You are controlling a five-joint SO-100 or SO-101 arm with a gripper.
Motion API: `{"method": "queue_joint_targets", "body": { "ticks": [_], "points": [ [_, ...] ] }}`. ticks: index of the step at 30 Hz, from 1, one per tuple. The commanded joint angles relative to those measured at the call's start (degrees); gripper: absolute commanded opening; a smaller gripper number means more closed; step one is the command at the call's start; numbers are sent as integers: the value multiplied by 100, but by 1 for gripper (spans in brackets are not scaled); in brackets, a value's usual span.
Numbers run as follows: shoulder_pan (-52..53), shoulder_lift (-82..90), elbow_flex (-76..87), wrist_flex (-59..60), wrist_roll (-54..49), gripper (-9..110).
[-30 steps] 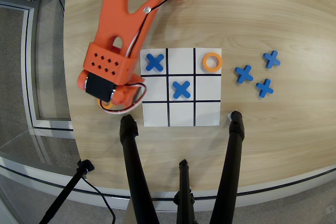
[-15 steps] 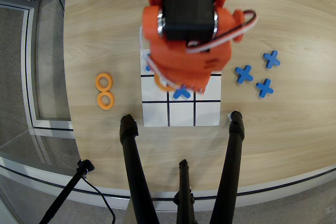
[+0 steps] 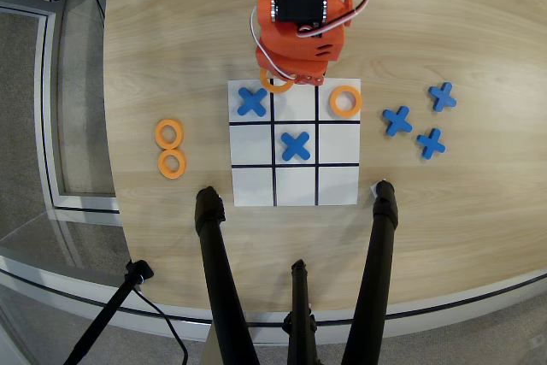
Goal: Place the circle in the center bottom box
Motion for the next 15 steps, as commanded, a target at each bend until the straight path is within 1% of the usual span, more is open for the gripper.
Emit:
{"method": "queue_joint_targets", "body": {
  "ticks": [1, 7, 15],
  "points": [
    [-79, 97, 114, -272, -18, 0],
    [-316, -97, 26, -431, 44, 0],
    [-545, -773, -44, -1266, 149, 0]
  ]
}}
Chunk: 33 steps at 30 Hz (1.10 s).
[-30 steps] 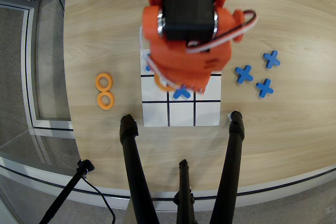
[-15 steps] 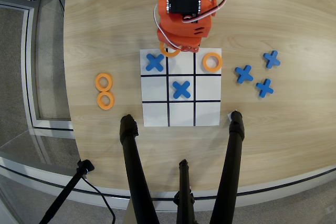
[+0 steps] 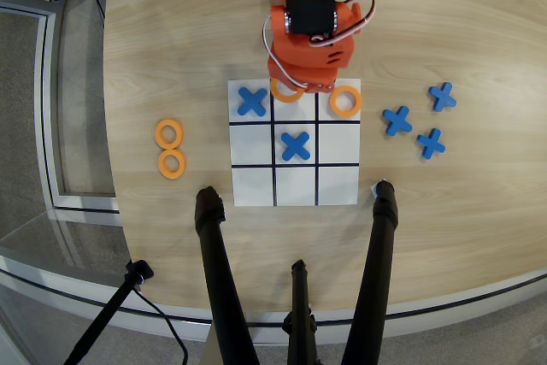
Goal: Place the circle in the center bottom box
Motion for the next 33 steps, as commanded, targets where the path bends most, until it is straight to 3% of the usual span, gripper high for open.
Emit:
{"method": "queue_joint_targets", "body": {
  "ticks": [1, 33],
  "points": [
    [-97, -272, -167, -352, 26, 0],
    [-211, -1345, -281, -1283, 123, 1]
  ]
}}
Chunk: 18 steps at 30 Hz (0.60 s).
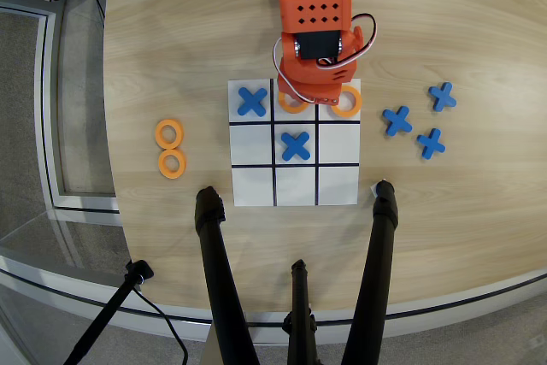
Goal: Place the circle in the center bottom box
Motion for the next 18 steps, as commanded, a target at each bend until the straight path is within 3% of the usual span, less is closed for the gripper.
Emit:
{"method": "queue_joint_targets", "body": {
  "ticks": [1, 18],
  "points": [
    [0, 26, -220, -26, -26, 3],
    [422, 466, -1468, 976, -466, 13]
  ]
}}
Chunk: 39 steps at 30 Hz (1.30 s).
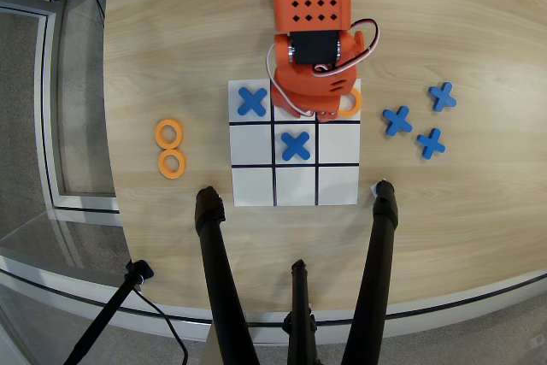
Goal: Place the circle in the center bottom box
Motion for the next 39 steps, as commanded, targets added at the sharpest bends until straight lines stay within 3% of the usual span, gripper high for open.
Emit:
{"method": "queue_joint_targets", "body": {
  "ticks": [1, 9, 18, 24, 30, 33, 39],
  "points": [
    [211, 281, -686, 571, -176, 13],
    [1037, 1890, -1529, 3111, -721, 13],
    [1450, 5915, 1046, 4307, -1547, 13],
    [1705, 7576, 2997, 4078, -1608, 13],
    [1696, 7893, 4860, 2347, -1617, 12],
    [1652, 7901, 4922, 2426, -1582, 0],
    [2136, 7901, 4922, 2804, -1635, 0]
  ]
}}
